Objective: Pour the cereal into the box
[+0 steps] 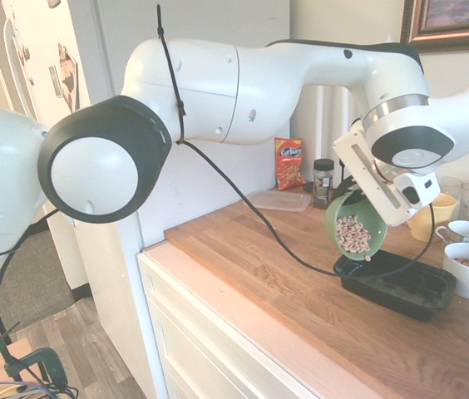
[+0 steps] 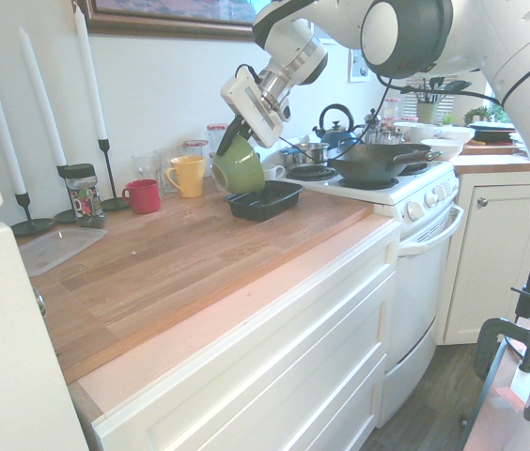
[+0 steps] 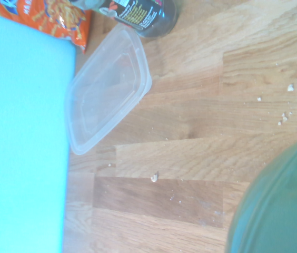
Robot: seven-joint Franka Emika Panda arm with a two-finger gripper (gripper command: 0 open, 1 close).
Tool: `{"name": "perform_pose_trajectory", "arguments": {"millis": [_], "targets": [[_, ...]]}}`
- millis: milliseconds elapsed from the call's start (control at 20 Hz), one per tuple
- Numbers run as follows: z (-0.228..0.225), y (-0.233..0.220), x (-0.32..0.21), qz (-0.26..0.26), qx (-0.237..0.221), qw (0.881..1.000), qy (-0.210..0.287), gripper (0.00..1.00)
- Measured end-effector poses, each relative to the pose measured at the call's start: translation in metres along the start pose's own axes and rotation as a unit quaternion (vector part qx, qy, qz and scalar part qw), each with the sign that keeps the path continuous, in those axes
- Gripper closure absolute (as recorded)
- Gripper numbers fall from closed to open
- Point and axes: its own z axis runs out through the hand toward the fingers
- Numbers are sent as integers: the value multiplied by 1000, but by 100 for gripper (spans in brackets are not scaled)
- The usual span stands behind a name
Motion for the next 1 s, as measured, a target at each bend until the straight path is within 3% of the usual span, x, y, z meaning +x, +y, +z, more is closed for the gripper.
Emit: {"name": "perform_pose_trajectory", "arguments": {"millis": [1000], "targets": [[-24, 45, 36, -40, 153, 986, -47, 100]]}}
